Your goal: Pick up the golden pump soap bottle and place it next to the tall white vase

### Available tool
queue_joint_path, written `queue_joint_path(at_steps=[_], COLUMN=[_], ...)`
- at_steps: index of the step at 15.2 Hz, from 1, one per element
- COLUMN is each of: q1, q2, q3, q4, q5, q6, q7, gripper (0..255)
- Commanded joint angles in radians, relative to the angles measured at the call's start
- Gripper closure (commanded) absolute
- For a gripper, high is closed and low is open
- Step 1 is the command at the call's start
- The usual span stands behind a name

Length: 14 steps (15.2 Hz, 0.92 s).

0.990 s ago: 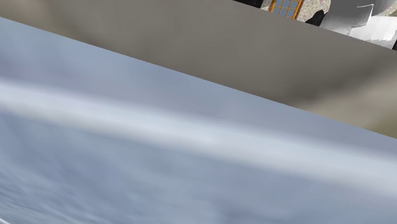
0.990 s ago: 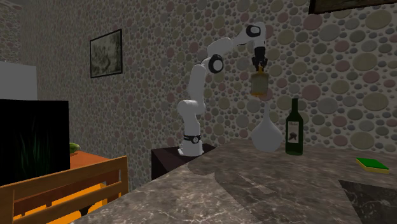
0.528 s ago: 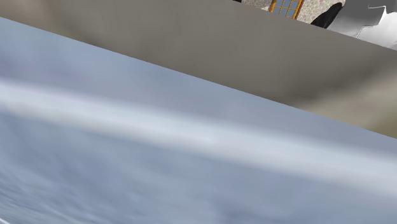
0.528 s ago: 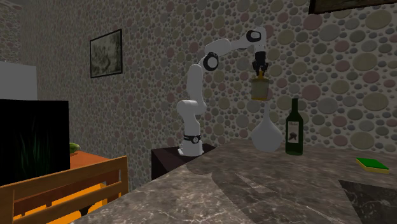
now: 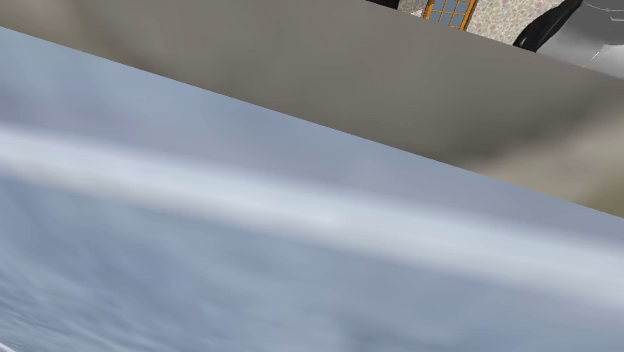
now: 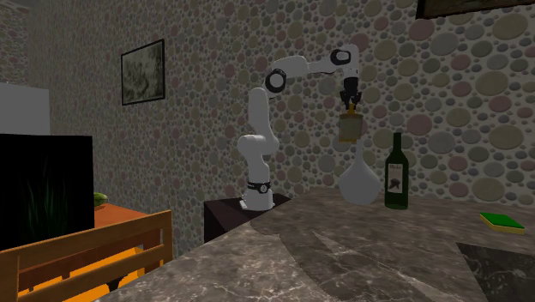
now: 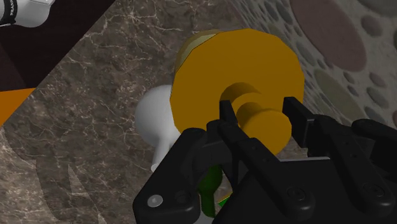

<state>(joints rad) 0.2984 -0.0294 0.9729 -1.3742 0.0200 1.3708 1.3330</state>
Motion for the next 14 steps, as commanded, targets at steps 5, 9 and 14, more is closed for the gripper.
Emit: queue_joint_path(at_steps=[5, 9, 14], q1=[-0.016, -0.016, -0.013], q2=[-0.078, -0.114, -0.147], q3=[-0.034, -0.050, -0.063], q4=[-0.141, -0.221, -0.313], q5=[0.063, 0.091, 0.116], q6=[0.096, 0.153, 0.222], q7=[-0.047, -0.069, -0.088], gripper=[255, 255, 255])
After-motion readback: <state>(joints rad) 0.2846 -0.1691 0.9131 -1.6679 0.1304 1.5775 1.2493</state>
